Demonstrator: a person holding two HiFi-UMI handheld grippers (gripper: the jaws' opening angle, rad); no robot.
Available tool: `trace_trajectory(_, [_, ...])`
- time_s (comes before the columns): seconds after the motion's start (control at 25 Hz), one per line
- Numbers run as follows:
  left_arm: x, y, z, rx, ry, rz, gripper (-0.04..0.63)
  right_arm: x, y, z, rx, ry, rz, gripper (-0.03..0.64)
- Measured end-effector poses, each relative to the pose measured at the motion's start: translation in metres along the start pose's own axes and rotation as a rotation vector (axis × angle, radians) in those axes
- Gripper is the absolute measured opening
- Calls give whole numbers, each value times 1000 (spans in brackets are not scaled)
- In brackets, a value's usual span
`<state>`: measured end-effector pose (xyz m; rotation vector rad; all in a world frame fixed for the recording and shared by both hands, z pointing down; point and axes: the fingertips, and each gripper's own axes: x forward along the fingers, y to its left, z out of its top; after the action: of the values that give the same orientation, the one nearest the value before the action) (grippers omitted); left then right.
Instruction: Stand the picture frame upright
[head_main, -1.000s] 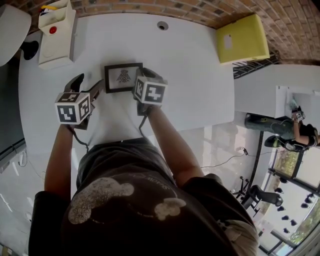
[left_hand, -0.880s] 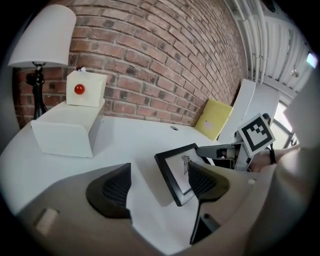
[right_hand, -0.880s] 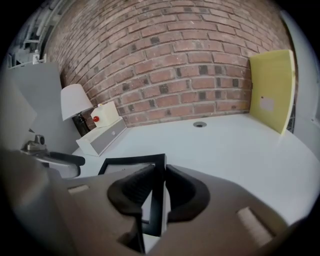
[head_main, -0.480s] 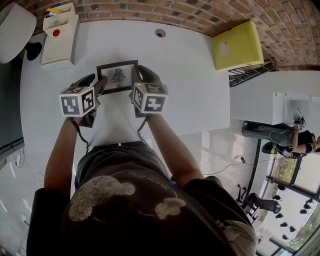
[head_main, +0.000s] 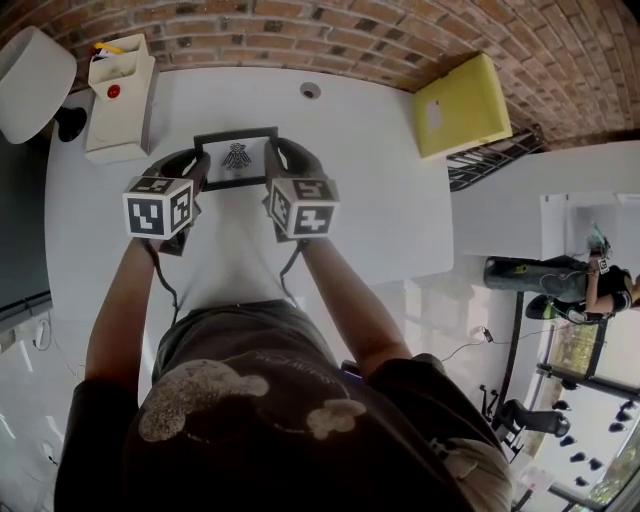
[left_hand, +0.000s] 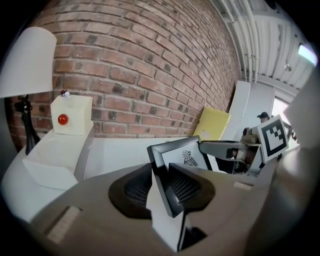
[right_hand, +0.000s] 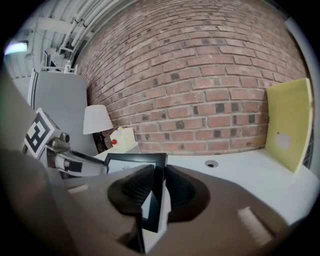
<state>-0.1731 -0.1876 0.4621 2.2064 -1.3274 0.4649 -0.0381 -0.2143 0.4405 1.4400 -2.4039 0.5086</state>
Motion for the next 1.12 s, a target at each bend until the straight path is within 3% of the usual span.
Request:
trace_trajectory(0.4, [29,26,60,142,-59,76,117,37,-12,52,-107,-91,98,83])
trace_trajectory(0.64, [55,50,90,223,-73,169,104,65,-21,70,-227,-92,137,74])
trace_trajectory(1.12, [104,76,116,201,-83,195,90,123,-55,80,-201,-93,141,60])
